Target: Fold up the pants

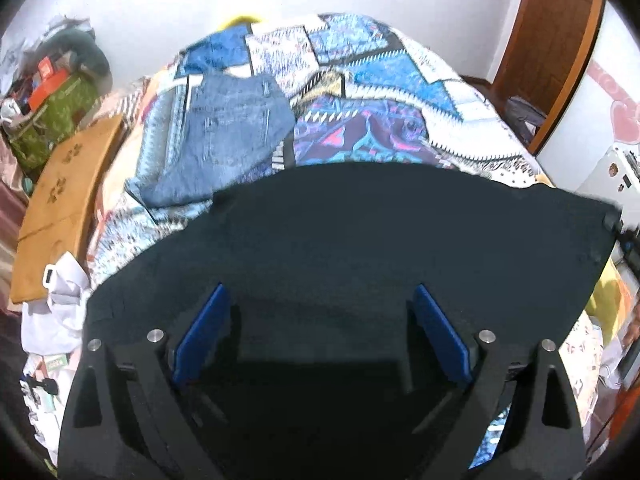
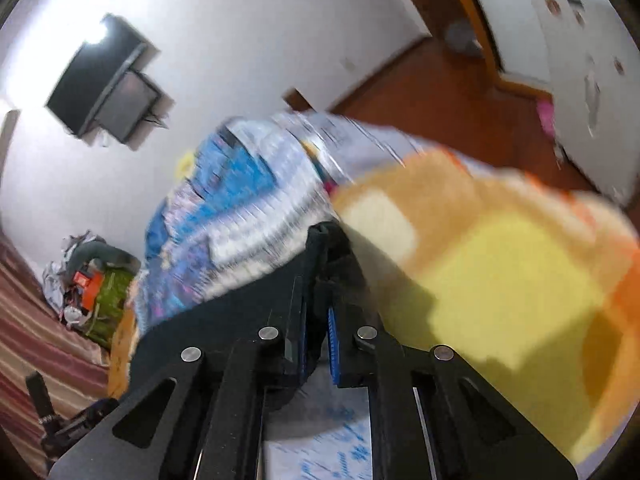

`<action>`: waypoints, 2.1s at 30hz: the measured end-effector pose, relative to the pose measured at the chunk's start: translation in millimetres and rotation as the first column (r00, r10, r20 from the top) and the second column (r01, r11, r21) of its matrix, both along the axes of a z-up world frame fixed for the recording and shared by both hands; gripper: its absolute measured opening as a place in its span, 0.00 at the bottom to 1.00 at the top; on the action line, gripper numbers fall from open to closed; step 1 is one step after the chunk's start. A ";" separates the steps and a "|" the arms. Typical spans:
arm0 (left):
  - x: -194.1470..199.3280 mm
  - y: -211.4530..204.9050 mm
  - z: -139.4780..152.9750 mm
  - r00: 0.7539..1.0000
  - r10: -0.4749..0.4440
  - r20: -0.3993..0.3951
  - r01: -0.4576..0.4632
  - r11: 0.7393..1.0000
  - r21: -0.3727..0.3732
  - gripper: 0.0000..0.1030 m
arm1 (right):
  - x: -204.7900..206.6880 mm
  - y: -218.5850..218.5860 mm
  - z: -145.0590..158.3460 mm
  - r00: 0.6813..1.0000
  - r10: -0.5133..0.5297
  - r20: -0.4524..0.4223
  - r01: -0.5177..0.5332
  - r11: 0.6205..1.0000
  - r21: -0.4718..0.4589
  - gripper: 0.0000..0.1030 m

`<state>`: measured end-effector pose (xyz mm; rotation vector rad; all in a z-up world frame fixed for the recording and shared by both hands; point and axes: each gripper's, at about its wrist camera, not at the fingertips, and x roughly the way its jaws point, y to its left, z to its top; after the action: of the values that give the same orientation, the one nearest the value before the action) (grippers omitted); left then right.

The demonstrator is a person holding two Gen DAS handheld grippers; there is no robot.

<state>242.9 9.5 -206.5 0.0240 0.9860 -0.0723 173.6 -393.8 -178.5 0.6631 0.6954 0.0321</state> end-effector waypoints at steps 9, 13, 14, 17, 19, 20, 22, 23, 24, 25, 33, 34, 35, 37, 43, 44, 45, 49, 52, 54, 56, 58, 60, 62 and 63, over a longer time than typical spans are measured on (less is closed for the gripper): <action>-29.4 14.4 31.9 0.995 0.000 0.096 -0.002 1.000 0.020 0.91 | 22.9 55.1 89.6 0.973 0.154 0.174 -0.135 0.984 -0.118 0.07; -44.4 32.4 39.8 0.992 0.034 0.123 -0.035 0.999 0.007 0.91 | 28.3 96.3 114.9 0.944 0.253 0.212 -0.221 0.961 -0.163 0.07; -47.3 36.2 41.3 0.991 0.041 0.127 -0.041 0.999 0.004 0.91 | 30.4 107.1 116.7 0.936 0.276 0.216 -0.242 0.955 -0.174 0.07; -60.1 55.6 44.9 0.987 0.076 0.142 -0.073 0.997 -0.024 0.91 | 34.5 139.6 121.9 0.910 0.350 0.224 -0.307 0.929 -0.204 0.07; -68.6 68.4 45.8 0.984 0.098 0.146 -0.093 0.995 -0.040 0.91 | 36.8 161.2 123.4 0.890 0.397 0.223 -0.352 0.911 -0.216 0.07; -72.3 73.6 45.8 0.983 0.107 0.147 -0.102 0.994 -0.044 0.91 | 38.8 173.0 123.6 0.880 0.420 0.221 -0.375 0.901 -0.218 0.07; -79.9 84.9 45.5 0.981 0.126 0.147 -0.120 0.992 -0.044 0.91 | 42.3 195.1 122.0 0.860 0.464 0.213 -0.421 0.881 -0.217 0.07; -83.2 89.2 44.9 0.980 0.134 0.148 -0.129 0.991 -0.040 0.91 | 43.8 208.5 119.2 0.846 0.492 0.207 -0.452 0.866 -0.213 0.07; -86.3 93.8 44.4 0.979 0.141 0.147 -0.137 0.990 -0.038 0.91 | 45.3 218.1 116.6 0.835 0.513 0.198 -0.475 0.855 -0.208 0.07; -89.4 97.9 43.7 0.978 0.149 0.146 -0.146 0.989 -0.036 0.91 | 47.1 231.8 110.7 0.820 0.543 0.183 -0.509 0.837 -0.202 0.07; -105.5 125.0 33.3 0.972 0.205 0.111 -0.199 0.978 -0.064 0.91 | 42.2 310.7 43.2 0.709 0.705 -0.023 -0.695 0.693 -0.193 0.08; -106.7 126.2 32.5 0.972 0.207 0.109 -0.201 0.978 -0.065 0.91 | 40.7 318.8 29.3 0.691 0.721 -0.062 -0.717 0.670 -0.193 0.08; -108.1 126.9 32.0 0.972 0.208 0.107 -0.202 0.977 -0.065 0.91 | 38.9 325.8 21.5 0.677 0.731 -0.089 -0.731 0.653 -0.196 0.08; -109.2 127.2 31.2 0.973 0.208 0.105 -0.202 0.977 -0.065 0.91 | 34.8 335.4 3.2 0.640 0.753 -0.152 -0.766 0.608 -0.208 0.10; -101.6 120.3 32.4 0.976 0.197 0.095 -0.191 0.980 -0.062 0.91 | 26.3 347.5 -12.3 0.546 0.797 -0.258 -0.837 0.504 -0.213 0.25; -99.3 117.7 33.8 0.977 0.192 0.095 -0.187 0.981 -0.060 0.91 | 25.9 348.5 -10.3 0.527 0.807 -0.267 -0.849 0.488 -0.201 0.34; -96.8 115.9 34.4 0.977 0.187 0.097 -0.183 0.981 -0.058 0.91 | 26.1 346.5 -7.3 0.508 0.818 -0.269 -0.861 0.473 -0.188 0.39; -81.1 100.2 40.8 0.983 0.149 0.102 -0.146 0.988 -0.042 0.91 | 24.4 326.5 13.0 0.531 0.820 -0.214 -0.844 0.490 -0.217 0.46; -63.8 86.2 46.4 0.987 0.117 0.111 -0.116 0.993 -0.023 0.91 | 32.3 302.0 32.9 0.595 0.789 -0.153 -0.794 0.547 -0.263 0.47; -49.5 75.0 51.8 0.988 0.093 0.123 -0.091 0.996 -0.019 0.91 | 39.0 286.1 44.0 0.635 0.762 -0.127 -0.756 0.579 -0.305 0.53; -35.6 62.7 57.2 0.987 0.067 0.144 -0.065 0.998 -0.017 0.91 | 48.1 272.9 54.1 0.672 0.733 -0.102 -0.713 0.604 -0.356 0.57; -21.4 49.3 60.9 0.985 0.036 0.166 -0.036 0.999 0.000 0.92 | 59.6 261.6 58.6 0.700 0.709 -0.091 -0.678 0.618 -0.398 0.57; -8.3 38.2 61.4 0.985 0.013 0.173 -0.016 1.000 0.017 0.92 | 69.8 251.1 59.5 0.717 0.692 -0.088 -0.658 0.630 -0.412 0.57; 7.3 28.0 57.7 0.987 -0.009 0.160 0.006 1.000 0.016 0.92 | 83.1 243.4 55.0 0.730 0.677 -0.092 -0.646 0.640 -0.416 0.57; 15.3 23.2 54.0 0.989 -0.021 0.144 0.020 1.000 0.007 0.92 | 89.5 241.4 51.1 0.734 0.672 -0.099 -0.644 0.642 -0.416 0.57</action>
<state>258.2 32.7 -152.5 0.0439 0.8418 -0.0854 263.2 -152.3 -127.4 -0.0528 0.8205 0.5710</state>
